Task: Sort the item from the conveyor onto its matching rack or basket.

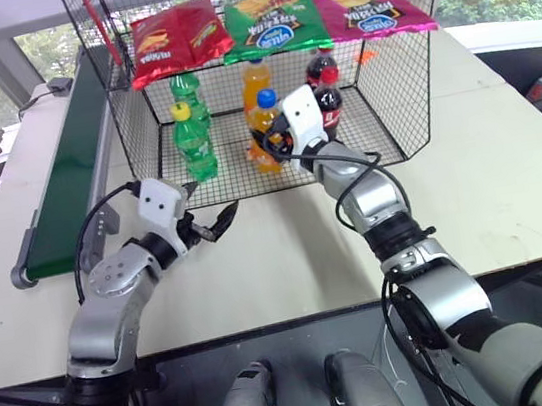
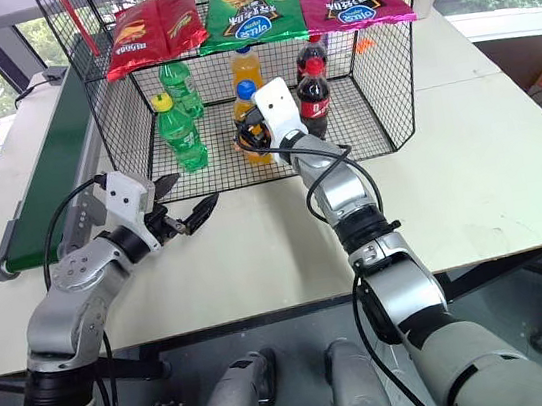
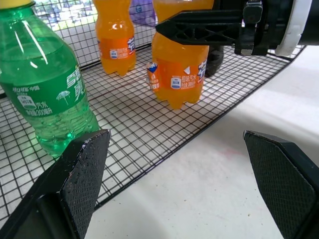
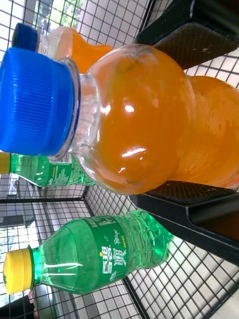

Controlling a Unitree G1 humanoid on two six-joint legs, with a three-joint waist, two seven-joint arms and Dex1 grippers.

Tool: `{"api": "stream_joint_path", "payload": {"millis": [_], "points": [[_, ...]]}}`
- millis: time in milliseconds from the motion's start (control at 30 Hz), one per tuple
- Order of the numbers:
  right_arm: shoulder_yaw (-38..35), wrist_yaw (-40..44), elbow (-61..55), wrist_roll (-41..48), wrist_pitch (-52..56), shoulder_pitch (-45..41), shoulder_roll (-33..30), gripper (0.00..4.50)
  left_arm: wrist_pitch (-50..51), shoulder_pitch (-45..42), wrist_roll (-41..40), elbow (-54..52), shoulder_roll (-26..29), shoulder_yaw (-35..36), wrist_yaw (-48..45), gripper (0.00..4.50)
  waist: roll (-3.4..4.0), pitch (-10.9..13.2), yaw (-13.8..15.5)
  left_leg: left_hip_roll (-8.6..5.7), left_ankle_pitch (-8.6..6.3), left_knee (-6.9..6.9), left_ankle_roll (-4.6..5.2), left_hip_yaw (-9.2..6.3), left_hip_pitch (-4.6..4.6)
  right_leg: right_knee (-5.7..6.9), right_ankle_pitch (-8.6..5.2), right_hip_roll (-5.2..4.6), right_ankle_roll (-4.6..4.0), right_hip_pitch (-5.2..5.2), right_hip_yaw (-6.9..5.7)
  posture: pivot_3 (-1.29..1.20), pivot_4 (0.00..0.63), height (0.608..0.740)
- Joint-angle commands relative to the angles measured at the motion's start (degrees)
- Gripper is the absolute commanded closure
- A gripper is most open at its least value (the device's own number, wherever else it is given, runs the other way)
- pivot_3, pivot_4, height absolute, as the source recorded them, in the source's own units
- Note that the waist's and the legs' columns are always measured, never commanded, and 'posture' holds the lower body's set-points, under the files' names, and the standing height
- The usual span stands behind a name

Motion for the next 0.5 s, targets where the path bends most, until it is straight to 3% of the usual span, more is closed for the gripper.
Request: {"api": "stream_joint_path", "payload": {"millis": [33, 167, 233, 333, 500], "points": [[-1.9, -0.2, 1.4, -0.3, -4.5, -4.2, 0.5, 2.02, -0.5, 0.4, 0.1, -3.3, -0.3, -0.3, 0.7, 0.06, 0.0, 0.0, 0.0, 0.0, 0.0, 0.0, 0.0, 0.0, 0.0, 0.0, 0.0, 0.0, 0.0, 0.0, 0.0, 0.0, 0.15, 0.739], [-2.3, 0.3, 3.9, -0.3, -6.1, -5.0, 0.6, 2.02, -0.4, 0.5, 0.1, -3.4, -0.3, -0.4, 1.0, 0.06, 0.0, 0.0, 0.0, 0.0, 0.0, 0.0, 0.0, 0.0, 0.0, 0.0, 0.0, 0.01, 0.0, 0.0, 0.0, 0.0, 0.15, 0.739], [-2.3, 0.5, 4.4, -0.3, -6.5, -5.0, 0.7, 1.01, -0.4, 0.5, 0.0, -3.3, -0.2, -0.3, 1.0, 0.0, 0.0, 0.0, 0.0, 0.0, 0.0, 0.0, 0.0, 0.0, 0.0, 0.0, 0.0, 0.02, 0.0, 0.0, 0.0, 0.0, 0.15, 0.739], [-2.2, 0.8, 4.3, -0.6, -6.6, -4.5, 0.8, 0.03, -0.5, 0.4, 0.0, -3.0, -0.2, -0.2, 1.0, 0.0, 0.01, 0.0, -0.1, 0.01, 0.0, 0.0, 0.0, 0.0, 0.0, 0.01, 0.0, 0.02, 0.0, -0.01, 0.0, 0.0, 0.15, 0.739], [-2.2, 1.3, 2.5, -1.3, -6.2, -3.6, 0.8, 0.03, -0.4, 0.4, 0.0, -2.8, -0.3, -0.3, 1.0, 0.0, 0.01, 0.0, -0.1, 0.02, 0.01, 0.0, -0.01, 0.0, 0.04, 0.04, 0.0, 0.03, -0.01, 0.01, 0.0, 0.0, 0.15, 0.739]]}}
